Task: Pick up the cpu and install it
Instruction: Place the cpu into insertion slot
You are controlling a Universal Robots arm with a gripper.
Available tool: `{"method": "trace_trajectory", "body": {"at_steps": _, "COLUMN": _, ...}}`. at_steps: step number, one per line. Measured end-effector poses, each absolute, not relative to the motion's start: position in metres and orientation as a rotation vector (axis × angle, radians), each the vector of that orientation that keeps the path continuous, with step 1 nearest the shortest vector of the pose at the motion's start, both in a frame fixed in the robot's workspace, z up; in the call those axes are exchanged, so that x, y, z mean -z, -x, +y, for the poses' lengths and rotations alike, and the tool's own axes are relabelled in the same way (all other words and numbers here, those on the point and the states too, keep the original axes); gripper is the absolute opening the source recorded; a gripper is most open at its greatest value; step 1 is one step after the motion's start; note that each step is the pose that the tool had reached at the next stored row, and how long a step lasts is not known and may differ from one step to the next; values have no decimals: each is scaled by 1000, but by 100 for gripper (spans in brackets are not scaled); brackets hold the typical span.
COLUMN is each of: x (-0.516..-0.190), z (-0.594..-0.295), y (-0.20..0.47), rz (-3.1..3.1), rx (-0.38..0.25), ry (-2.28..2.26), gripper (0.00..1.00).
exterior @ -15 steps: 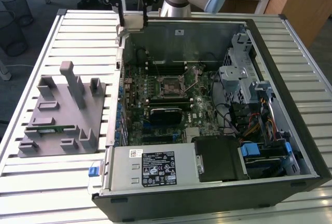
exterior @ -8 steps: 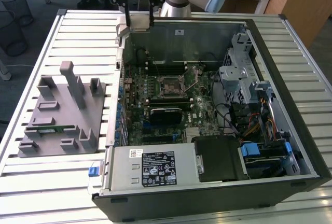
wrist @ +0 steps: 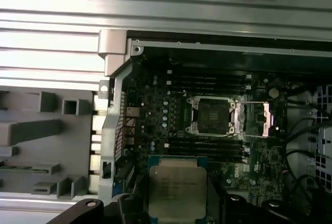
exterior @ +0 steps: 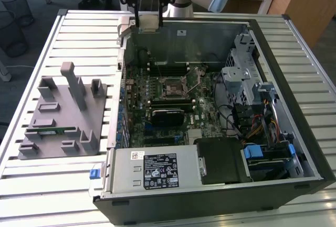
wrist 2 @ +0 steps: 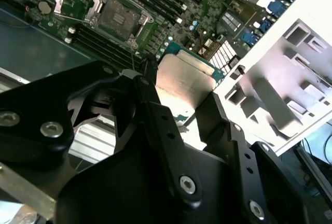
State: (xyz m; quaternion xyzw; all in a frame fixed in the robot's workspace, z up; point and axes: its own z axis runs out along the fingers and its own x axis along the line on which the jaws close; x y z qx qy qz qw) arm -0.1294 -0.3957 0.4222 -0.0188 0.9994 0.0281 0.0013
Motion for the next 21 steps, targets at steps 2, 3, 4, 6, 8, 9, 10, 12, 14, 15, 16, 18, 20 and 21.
{"method": "trace_trajectory", "body": {"at_steps": 2, "x": -422, "z": -396, "y": 128, "rz": 3137, "rx": -88, "ry": 58, "gripper": 54}}
{"method": "trace_trajectory", "body": {"at_steps": 3, "x": -422, "z": -396, "y": 127, "rz": 3137, "rx": -88, "ry": 57, "gripper": 54}}
{"method": "trace_trajectory", "body": {"at_steps": 4, "x": -422, "z": -396, "y": 127, "rz": 3137, "rx": -87, "ry": 56, "gripper": 54}}
{"method": "trace_trajectory", "body": {"at_steps": 6, "x": -422, "z": -396, "y": 126, "rz": 3137, "rx": -82, "ry": 49, "gripper": 54}}
{"method": "trace_trajectory", "body": {"at_steps": 8, "x": -422, "z": -396, "y": 126, "rz": 3137, "rx": -80, "ry": 26, "gripper": 54}}
{"method": "trace_trajectory", "body": {"at_steps": 9, "x": -422, "z": -396, "y": 126, "rz": 3137, "rx": -80, "ry": 9, "gripper": 54}}
{"method": "trace_trajectory", "body": {"at_steps": 10, "x": -422, "z": -396, "y": 126, "rz": 3137, "rx": -80, "ry": -11, "gripper": 54}}
{"method": "trace_trajectory", "body": {"at_steps": 12, "x": -422, "z": -396, "y": 126, "rz": 3136, "rx": -80, "ry": -57, "gripper": 54}}
{"method": "trace_trajectory", "body": {"at_steps": 14, "x": -421, "z": -396, "y": 126, "rz": 3133, "rx": -80, "ry": -112, "gripper": 54}}
{"method": "trace_trajectory", "body": {"at_steps": 15, "x": -421, "z": -396, "y": 126, "rz": 3132, "rx": -80, "ry": -138, "gripper": 54}}
{"method": "trace_trajectory", "body": {"at_steps": 16, "x": -421, "z": -396, "y": 126, "rz": 3130, "rx": -80, "ry": -166, "gripper": 54}}
{"method": "trace_trajectory", "body": {"at_steps": 18, "x": -420, "z": -396, "y": 126, "rz": 3125, "rx": -79, "ry": -222, "gripper": 54}}
{"method": "trace_trajectory", "body": {"at_steps": 20, "x": -420, "z": -396, "y": 126, "rz": 3120, "rx": -79, "ry": -276, "gripper": 54}}
{"method": "trace_trajectory", "body": {"at_steps": 21, "x": -420, "z": -396, "y": 126, "rz": 3117, "rx": -79, "ry": -302, "gripper": 54}}
